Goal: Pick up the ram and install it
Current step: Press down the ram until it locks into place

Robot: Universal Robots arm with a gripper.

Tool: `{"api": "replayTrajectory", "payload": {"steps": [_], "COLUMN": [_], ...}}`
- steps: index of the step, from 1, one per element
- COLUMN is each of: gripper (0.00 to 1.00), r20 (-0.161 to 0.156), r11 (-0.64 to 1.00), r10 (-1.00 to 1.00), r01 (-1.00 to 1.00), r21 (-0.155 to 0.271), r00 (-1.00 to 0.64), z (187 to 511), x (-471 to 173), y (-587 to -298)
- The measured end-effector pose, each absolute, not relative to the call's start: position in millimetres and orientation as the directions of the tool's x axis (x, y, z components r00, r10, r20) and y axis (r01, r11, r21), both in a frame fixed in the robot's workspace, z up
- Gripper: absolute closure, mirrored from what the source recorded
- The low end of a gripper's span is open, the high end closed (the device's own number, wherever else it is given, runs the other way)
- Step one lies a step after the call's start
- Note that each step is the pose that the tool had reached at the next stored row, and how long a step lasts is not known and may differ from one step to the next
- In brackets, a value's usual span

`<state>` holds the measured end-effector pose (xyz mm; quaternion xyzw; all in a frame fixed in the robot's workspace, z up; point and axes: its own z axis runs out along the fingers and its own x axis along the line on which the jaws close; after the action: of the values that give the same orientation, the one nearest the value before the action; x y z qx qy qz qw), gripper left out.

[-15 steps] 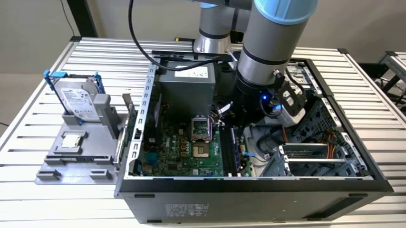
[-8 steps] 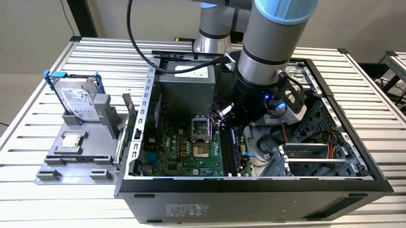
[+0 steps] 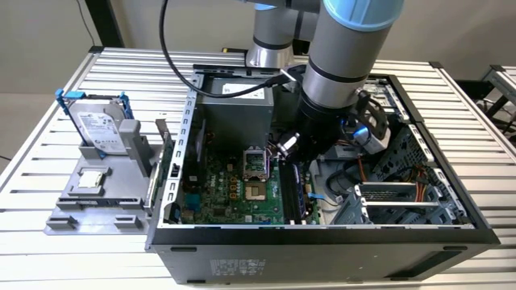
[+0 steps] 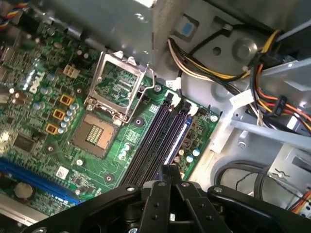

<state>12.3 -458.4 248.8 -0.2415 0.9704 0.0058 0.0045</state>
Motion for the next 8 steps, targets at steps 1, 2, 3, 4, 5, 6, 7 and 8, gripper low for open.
{"api": "replayTrajectory", "payload": {"steps": [1, 2, 3, 4, 5, 6, 7, 8], "gripper": [1.00, 1.00, 1.00, 1.00, 1.00, 1.00, 1.00, 1.00], "r20": [-0.011, -0.011, -0.011, -0.011, -0.011, -0.011, -0.011, -0.011], "r11": [0.877, 0.871, 0.865, 0.857, 0.849, 0.839, 0.829, 0.819], "r10": [-0.480, -0.491, -0.502, -0.515, -0.528, -0.544, -0.559, -0.574], "r01": [-0.480, -0.491, -0.503, -0.515, -0.528, -0.544, -0.559, -0.574], "r21": [0.009, 0.008, 0.008, 0.008, 0.008, 0.008, 0.008, 0.008], "r00": [-0.877, -0.871, -0.865, -0.857, -0.849, -0.839, -0.829, -0.819], "z": [248.8, 248.8, 248.8, 248.8, 248.8, 248.8, 248.8, 248.8], "x": [12.3, 12.3, 12.3, 12.3, 12.3, 12.3, 12.3, 12.3], "y": [-458.4, -458.4, -458.4, -458.4, -458.4, -458.4, -458.4, -458.4]}}
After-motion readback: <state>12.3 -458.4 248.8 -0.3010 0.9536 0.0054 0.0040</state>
